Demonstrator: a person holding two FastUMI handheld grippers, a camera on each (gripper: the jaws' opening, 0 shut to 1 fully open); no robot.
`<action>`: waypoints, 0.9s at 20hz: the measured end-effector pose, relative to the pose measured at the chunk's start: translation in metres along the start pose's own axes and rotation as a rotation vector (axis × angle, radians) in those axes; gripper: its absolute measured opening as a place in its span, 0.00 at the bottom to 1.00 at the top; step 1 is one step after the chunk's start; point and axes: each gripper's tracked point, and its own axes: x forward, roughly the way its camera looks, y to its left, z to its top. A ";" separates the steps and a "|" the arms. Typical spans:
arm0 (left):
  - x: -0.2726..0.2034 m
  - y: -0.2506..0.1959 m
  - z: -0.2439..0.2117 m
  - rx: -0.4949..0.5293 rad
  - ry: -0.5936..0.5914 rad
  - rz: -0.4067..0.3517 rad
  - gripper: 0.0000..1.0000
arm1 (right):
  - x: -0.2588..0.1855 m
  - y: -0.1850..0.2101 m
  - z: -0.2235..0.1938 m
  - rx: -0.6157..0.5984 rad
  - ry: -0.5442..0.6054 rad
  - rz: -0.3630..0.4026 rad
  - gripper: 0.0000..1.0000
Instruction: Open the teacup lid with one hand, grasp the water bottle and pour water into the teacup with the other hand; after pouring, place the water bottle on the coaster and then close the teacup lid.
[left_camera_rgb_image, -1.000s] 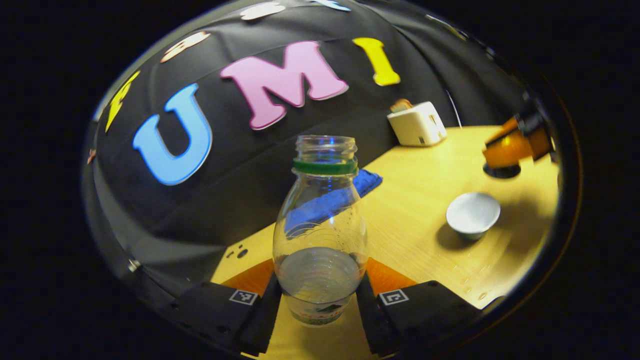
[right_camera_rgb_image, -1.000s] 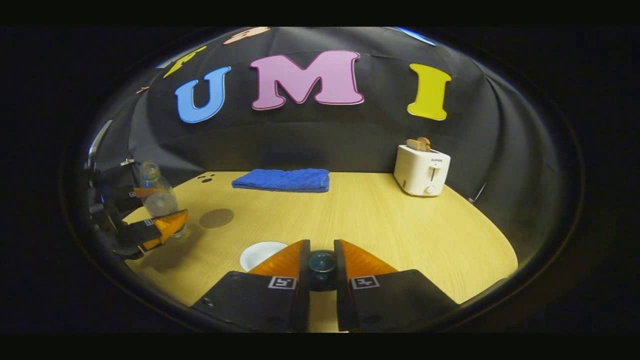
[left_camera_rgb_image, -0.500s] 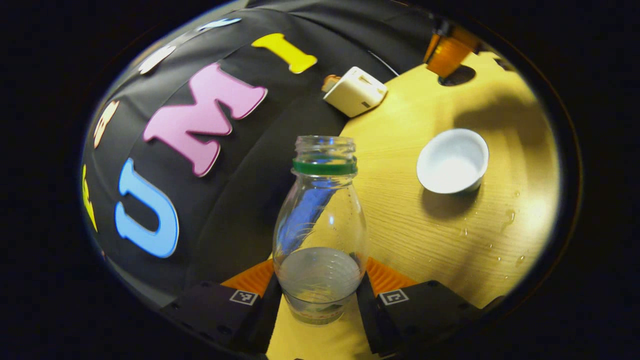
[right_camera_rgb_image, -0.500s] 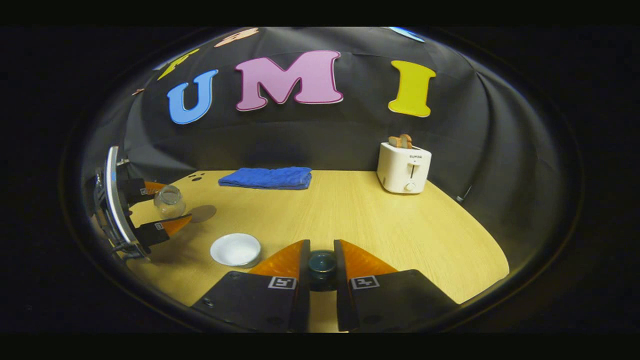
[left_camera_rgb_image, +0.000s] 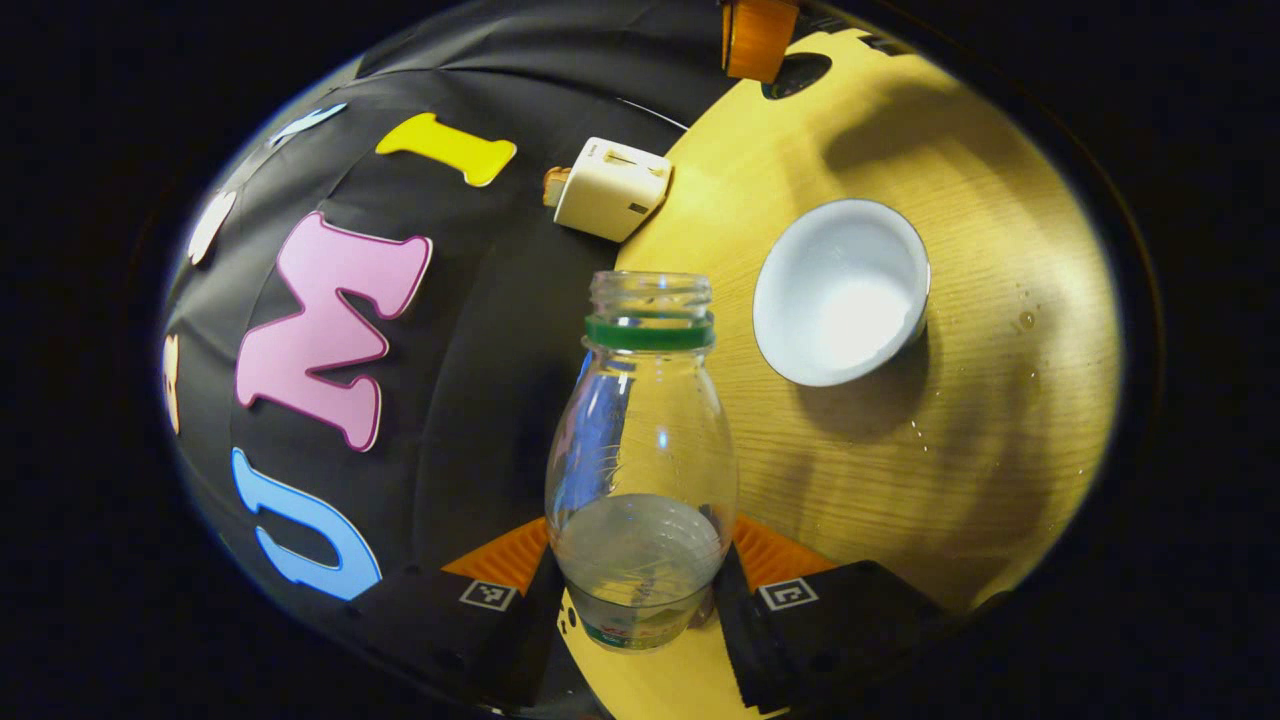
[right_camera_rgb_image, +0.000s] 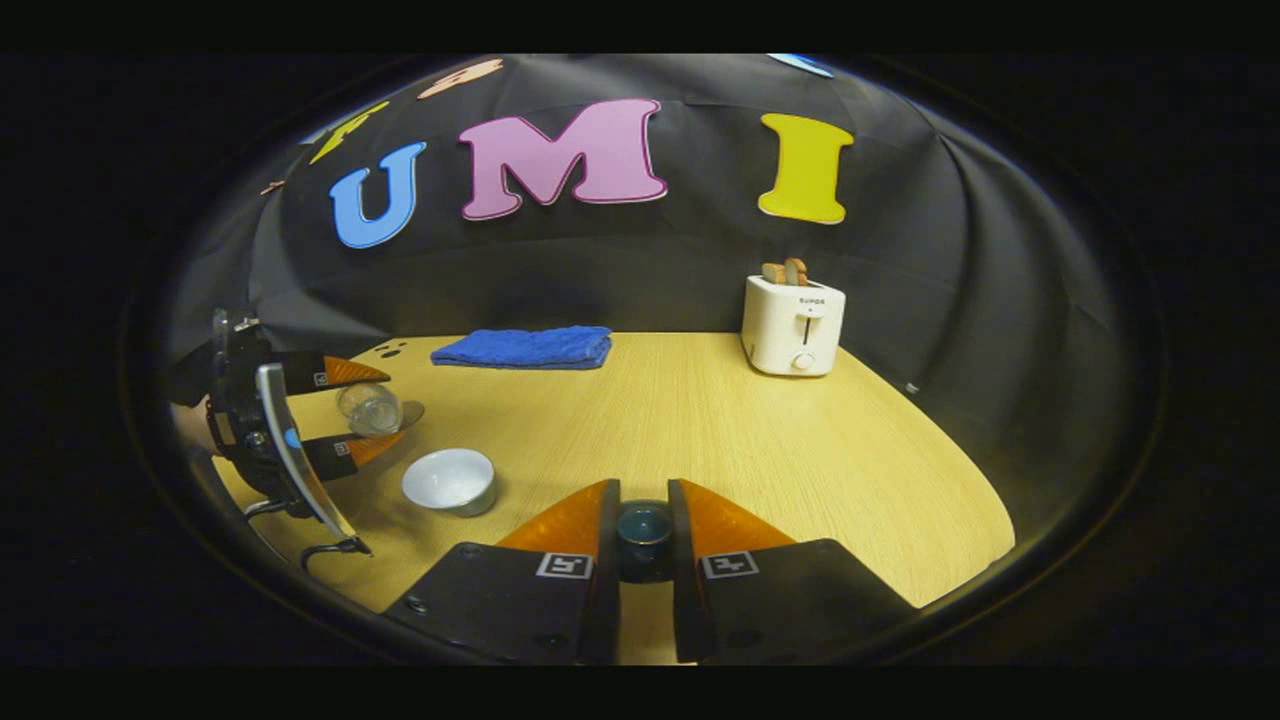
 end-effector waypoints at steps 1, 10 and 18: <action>0.004 0.000 0.000 0.027 0.006 -0.003 0.73 | -0.001 -0.001 -0.001 0.000 0.002 0.003 0.25; 0.015 0.017 0.004 0.248 -0.029 0.019 0.73 | -0.002 -0.002 0.001 -0.008 -0.020 0.006 0.25; 0.025 0.024 0.008 0.415 -0.068 0.033 0.73 | 0.005 -0.009 0.002 0.003 -0.023 -0.010 0.25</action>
